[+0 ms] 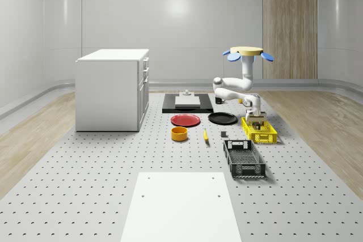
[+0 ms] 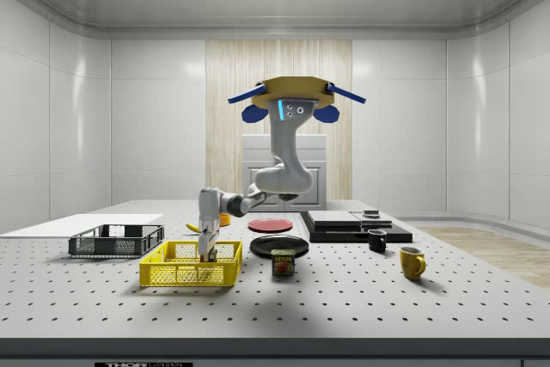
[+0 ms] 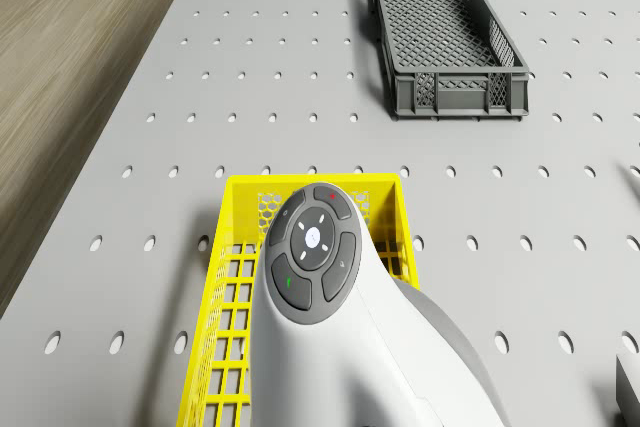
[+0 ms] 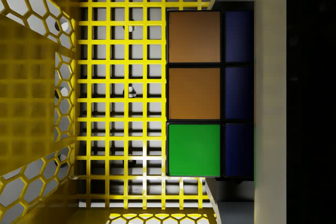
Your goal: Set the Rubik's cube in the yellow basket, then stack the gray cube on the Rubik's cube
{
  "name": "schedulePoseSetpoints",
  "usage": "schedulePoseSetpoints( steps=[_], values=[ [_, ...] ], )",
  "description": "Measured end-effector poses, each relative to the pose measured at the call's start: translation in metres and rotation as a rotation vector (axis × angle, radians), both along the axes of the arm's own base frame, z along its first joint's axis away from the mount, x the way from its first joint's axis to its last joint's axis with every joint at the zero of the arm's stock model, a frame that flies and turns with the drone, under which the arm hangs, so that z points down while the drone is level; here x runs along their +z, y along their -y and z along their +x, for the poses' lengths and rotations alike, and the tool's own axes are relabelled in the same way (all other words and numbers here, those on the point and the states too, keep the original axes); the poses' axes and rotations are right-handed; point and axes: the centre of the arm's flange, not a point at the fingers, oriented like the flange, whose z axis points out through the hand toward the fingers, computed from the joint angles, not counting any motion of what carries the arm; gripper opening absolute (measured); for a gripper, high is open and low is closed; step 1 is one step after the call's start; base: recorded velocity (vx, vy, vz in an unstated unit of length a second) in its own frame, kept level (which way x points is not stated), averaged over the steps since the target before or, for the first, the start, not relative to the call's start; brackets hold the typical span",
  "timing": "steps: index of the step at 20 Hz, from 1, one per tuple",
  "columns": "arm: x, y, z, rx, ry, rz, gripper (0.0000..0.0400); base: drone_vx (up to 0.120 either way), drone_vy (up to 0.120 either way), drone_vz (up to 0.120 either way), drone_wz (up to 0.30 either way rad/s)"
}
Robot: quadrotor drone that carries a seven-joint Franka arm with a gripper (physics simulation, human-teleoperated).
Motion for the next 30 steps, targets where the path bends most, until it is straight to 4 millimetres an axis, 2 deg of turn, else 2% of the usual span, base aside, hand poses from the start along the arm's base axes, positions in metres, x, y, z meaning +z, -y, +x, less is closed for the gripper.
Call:
schedulePoseSetpoints(
  steps=[2,5,11,14,30],
  values=[
    [0.003,0.0,0.0,0.0,0.0,0.0,0.0354,0.0,0.0,0.0,0.0],
    [0.0,0.0,0.0,0.0,0.0,0.0,0.0378,0.0,0.0,0.013,0.0],
    [-0.008,0.0,0.0,0.0,0.0,0.0,0.0395,0.0,0.0,0.12,0.0],
    [-0.009,0.0,0.0,0.0,0.0,0.0,0.0398,0.12,-0.013,0.12,0.0],
    [-0.01,0.0,0.0,0.0,0.0,0.0,0.04,0.003,-0.12,0.005,0.0]
  ],
)
